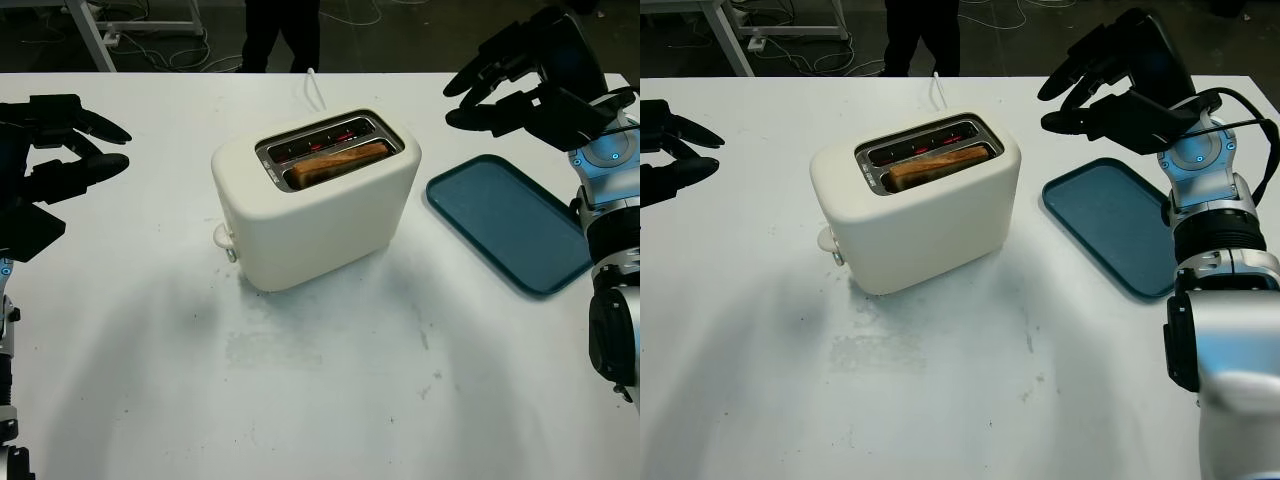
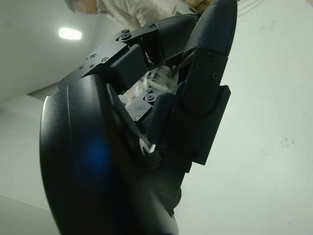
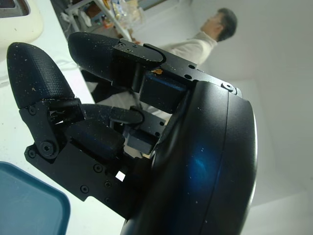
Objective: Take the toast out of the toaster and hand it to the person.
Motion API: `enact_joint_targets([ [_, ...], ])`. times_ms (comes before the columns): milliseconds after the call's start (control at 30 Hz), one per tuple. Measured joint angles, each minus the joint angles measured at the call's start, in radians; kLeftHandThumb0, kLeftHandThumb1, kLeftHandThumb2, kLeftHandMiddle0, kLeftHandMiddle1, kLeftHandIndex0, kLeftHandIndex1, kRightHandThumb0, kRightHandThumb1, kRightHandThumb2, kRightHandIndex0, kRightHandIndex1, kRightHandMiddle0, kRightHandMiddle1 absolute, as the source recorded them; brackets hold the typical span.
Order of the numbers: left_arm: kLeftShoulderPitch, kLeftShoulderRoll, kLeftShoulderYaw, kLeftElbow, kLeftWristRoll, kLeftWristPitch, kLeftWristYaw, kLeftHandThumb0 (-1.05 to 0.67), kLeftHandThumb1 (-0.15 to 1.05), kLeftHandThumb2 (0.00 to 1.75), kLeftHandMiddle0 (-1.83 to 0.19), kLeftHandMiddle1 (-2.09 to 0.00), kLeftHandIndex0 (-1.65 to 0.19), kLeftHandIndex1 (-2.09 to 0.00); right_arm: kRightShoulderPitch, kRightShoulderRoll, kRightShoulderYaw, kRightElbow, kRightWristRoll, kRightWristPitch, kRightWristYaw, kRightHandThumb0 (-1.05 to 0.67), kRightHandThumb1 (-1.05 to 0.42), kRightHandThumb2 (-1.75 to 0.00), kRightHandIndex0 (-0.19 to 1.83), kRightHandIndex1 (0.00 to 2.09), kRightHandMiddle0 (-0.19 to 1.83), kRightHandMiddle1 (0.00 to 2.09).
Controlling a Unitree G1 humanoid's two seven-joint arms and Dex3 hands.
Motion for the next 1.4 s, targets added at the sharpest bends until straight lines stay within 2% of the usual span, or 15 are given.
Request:
enact_joint_targets([
  [133,0.000,0.000,0.000,0.000,0.000,0.001,0.000,-0.81,0.90,0.00,-1.04,-1.02,-0.95,-0.76,0.000,0.000,-0.002,-0.002,0.009,0.004,0.018,-0.92,-0.12,-0.84,1.57,0.34,1.57,0.16],
  [267,0.000,0.000,0.000,0.000,0.000,0.001,0.000,-0.80,0.90,0.00,-1.05,-1.05,-0.94,-0.77,0.000,0.001,-0.006,-0.003,0.031,0.010,0.036,-0.87,-0.02,-1.05,1.57,0.32,1.57,0.11],
  [367,0.000,0.000,0.000,0.000,0.001,0.001,0.001,-0.81,0.90,0.00,-1.04,-1.05,-0.94,-0.79,0.000,0.003,-0.010,-0.003,0.040,0.011,0.048,-0.83,0.00,-1.10,1.57,0.31,1.57,0.10],
  [767,0.000,0.000,0.000,0.000,0.001,0.001,0.001,-0.81,0.90,0.00,-1.03,-1.02,-0.93,-0.79,0.000,0.012,-0.025,0.000,0.069,0.010,0.072,-0.77,-0.02,-1.08,1.57,0.35,1.57,0.09],
  [1033,0.000,0.000,0.000,0.000,0.001,0.001,0.001,-0.81,0.90,0.00,-1.04,-1.02,-0.94,-0.78,0.000,0.012,-0.029,0.008,0.073,0.006,0.093,-0.79,-0.09,-0.98,1.57,0.31,1.57,0.14],
  [1400,0.000,0.000,0.000,0.001,0.001,0.000,0.001,-0.81,0.90,0.00,-1.04,-1.01,-0.95,-0.77,0.000,0.012,-0.033,0.004,0.068,0.006,0.087,-0.82,-0.03,-1.05,1.57,0.31,1.57,0.15],
])
